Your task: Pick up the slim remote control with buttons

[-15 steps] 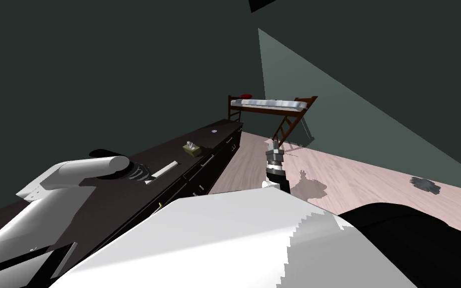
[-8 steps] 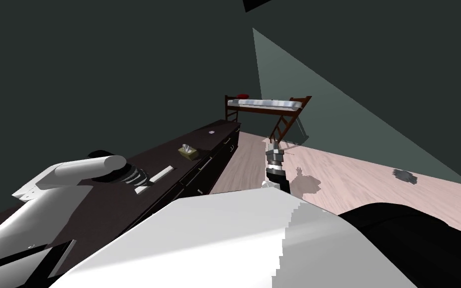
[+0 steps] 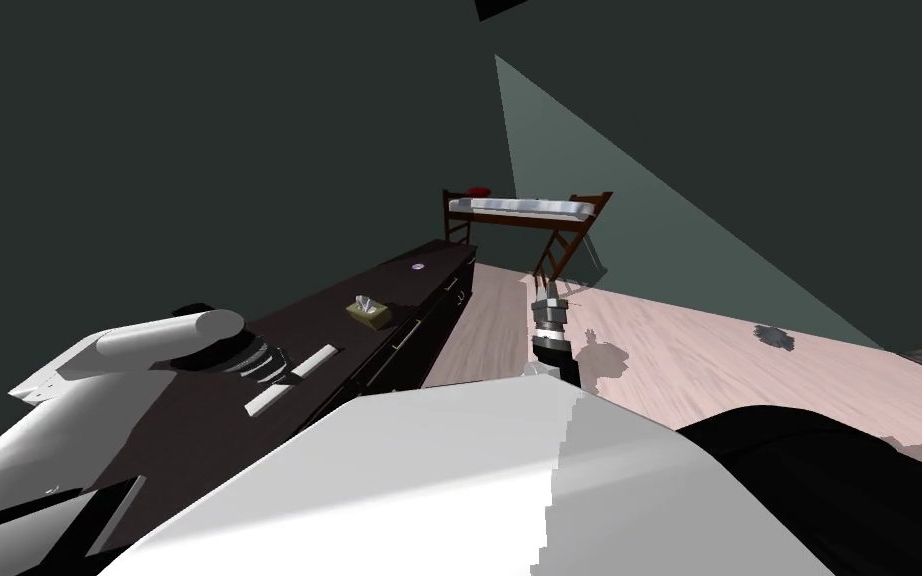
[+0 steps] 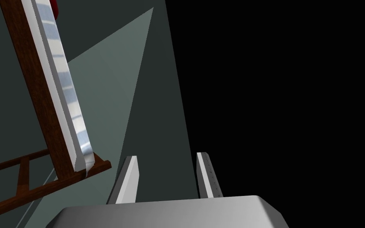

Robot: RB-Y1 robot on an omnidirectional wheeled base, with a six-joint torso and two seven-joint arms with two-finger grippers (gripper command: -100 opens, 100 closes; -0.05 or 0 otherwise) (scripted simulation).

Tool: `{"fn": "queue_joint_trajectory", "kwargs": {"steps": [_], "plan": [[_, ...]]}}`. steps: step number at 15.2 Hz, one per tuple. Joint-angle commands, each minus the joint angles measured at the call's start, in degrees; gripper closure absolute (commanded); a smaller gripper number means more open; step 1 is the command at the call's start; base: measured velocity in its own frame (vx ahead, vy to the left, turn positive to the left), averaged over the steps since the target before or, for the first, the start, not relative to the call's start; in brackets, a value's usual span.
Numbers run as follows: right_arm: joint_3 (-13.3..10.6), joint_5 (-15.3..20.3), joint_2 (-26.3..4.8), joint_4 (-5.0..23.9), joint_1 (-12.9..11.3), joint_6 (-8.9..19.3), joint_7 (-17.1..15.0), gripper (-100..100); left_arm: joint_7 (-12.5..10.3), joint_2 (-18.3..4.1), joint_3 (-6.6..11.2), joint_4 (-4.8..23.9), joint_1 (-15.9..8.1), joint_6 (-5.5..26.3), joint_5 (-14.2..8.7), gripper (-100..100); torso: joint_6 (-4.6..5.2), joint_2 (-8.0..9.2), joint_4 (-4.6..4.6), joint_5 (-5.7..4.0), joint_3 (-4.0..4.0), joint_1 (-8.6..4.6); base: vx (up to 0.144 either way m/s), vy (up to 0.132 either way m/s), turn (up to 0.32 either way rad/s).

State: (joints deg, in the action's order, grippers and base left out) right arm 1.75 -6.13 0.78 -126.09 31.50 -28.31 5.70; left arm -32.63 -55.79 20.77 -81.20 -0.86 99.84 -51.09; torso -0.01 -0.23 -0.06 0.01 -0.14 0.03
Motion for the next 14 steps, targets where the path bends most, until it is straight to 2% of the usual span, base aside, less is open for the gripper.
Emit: {"fn": "queue_joint_trajectory", "kwargs": {"steps": [1,4,5,6,10,11,13,14], "plan": [[0.00,0.00,0.00,0.00,0.00,0.00,0.00,0,0.58,0.95,-0.49,1.61,-0.20,-1.76,0.98,-100,0.00,0.00,0.00,0.00,0.00,0.00,-0.003,0.007,-0.052],[0.00,0.00,0.00,0.00,-0.01,0.00,0.00,0,1.16,1.90,-0.98,3.22,-0.41,-3.52,1.97,-100,0.00,0.32,0.07,-0.01,0.18,-0.06,-0.045,0.002,-0.056],[-0.01,0.00,0.00,0.00,-0.01,0.00,0.00,0,0.78,1.47,-0.65,2.21,-0.15,-2.49,1.46,-100,-0.01,0.38,0.08,-0.01,0.22,-0.09,-0.030,-0.004,-0.015],[0.00,0.00,0.00,0.00,-0.01,0.00,0.00,0,0.85,1.56,-0.69,2.33,-0.15,-2.74,1.54,100,-0.02,0.37,0.09,-0.03,0.22,-0.10,-0.010,-0.001,0.000],[0.00,0.00,0.00,0.00,-0.01,0.00,0.00,0,0.76,1.58,-0.66,2.37,-0.13,-2.72,1.52,100,0.03,0.25,0.06,-0.03,0.15,-0.07,0.000,0.000,0.000],[0.00,0.00,0.00,0.00,-0.01,0.00,0.00,0,0.35,0.57,-0.29,0.97,-0.12,-1.06,0.59,100,0.03,0.24,0.06,-0.03,0.15,-0.08,0.020,0.004,0.059],[0.00,0.00,0.00,0.00,0.00,0.00,0.00,0,0.00,0.00,0.00,0.00,0.00,0.00,0.00,100,-0.02,0.14,0.07,-0.08,0.11,-0.08,0.050,0.003,0.072],[0.00,0.00,0.00,0.00,0.00,0.00,0.00,0,0.42,0.52,-0.15,0.69,0.19,-1.09,0.45,100,-0.01,0.08,0.06,-0.09,0.08,-0.10,0.033,-0.001,0.022]]}}
